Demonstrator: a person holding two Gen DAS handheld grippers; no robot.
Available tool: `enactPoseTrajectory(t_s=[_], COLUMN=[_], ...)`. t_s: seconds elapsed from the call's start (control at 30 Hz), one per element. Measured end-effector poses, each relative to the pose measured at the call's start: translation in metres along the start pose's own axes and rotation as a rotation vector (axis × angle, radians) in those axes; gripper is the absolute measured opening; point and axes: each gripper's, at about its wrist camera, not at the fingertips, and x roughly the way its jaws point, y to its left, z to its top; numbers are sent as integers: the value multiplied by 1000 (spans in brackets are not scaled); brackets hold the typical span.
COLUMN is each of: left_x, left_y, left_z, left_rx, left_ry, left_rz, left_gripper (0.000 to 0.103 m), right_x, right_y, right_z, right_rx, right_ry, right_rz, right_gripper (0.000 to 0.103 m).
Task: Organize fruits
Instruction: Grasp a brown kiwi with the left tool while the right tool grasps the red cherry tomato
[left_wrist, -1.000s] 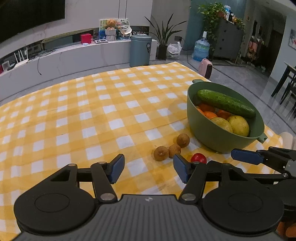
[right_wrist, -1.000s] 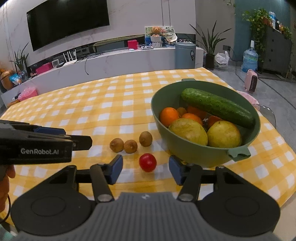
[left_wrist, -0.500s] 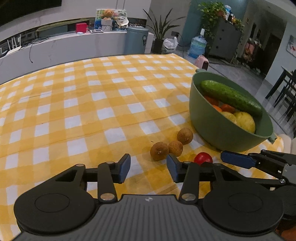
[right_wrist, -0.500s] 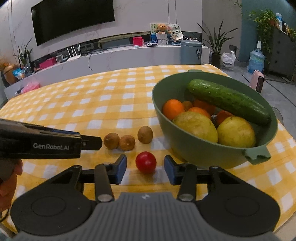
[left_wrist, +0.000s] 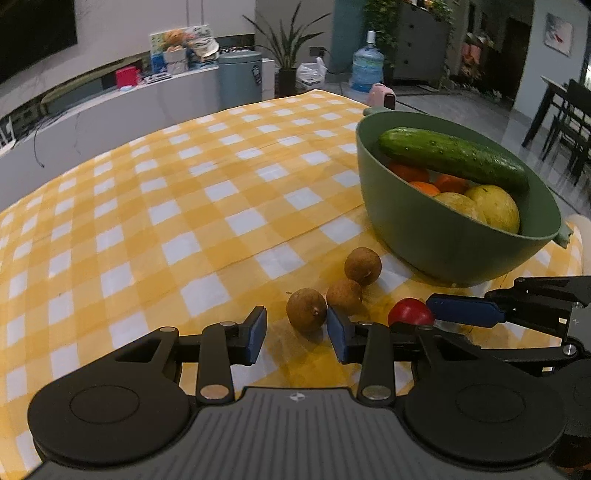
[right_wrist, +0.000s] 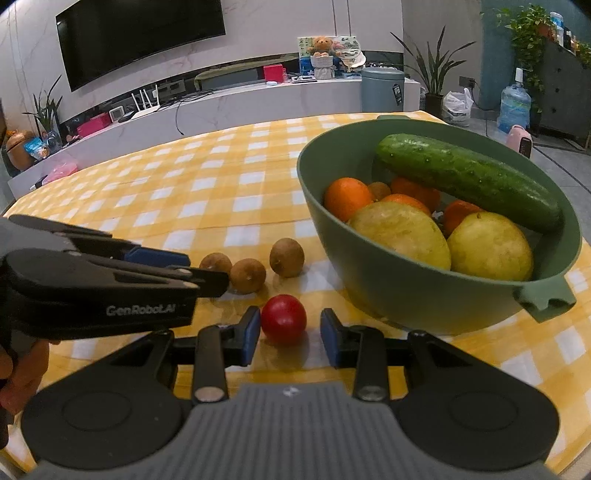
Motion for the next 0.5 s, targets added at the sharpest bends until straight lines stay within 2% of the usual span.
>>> enactPoseTrajectory(t_s=[0.07,0.2,0.33,0.4,0.5], left_x=[2,3,2,2,1], left_y=[-2,-3,-3,-3,-2], left_z=[0,0,-1,-2,-2], left_rx=[17,18,11,5,-11], left_ry=[3,7,-4,-6,-1], left_rz=[3,-10,-19,-18,1], left_gripper=[43,33,29,28,27], right_x=[0,1,1,1,1], right_y=[0,1,1,2,3], right_z=[0,0,0,0,-1], right_rx=[0,-6,-12,-20,-33], right_ry=[4,5,5,5,3], right_rz=[5,5,2,5,3], right_gripper=[33,32,32,26,23])
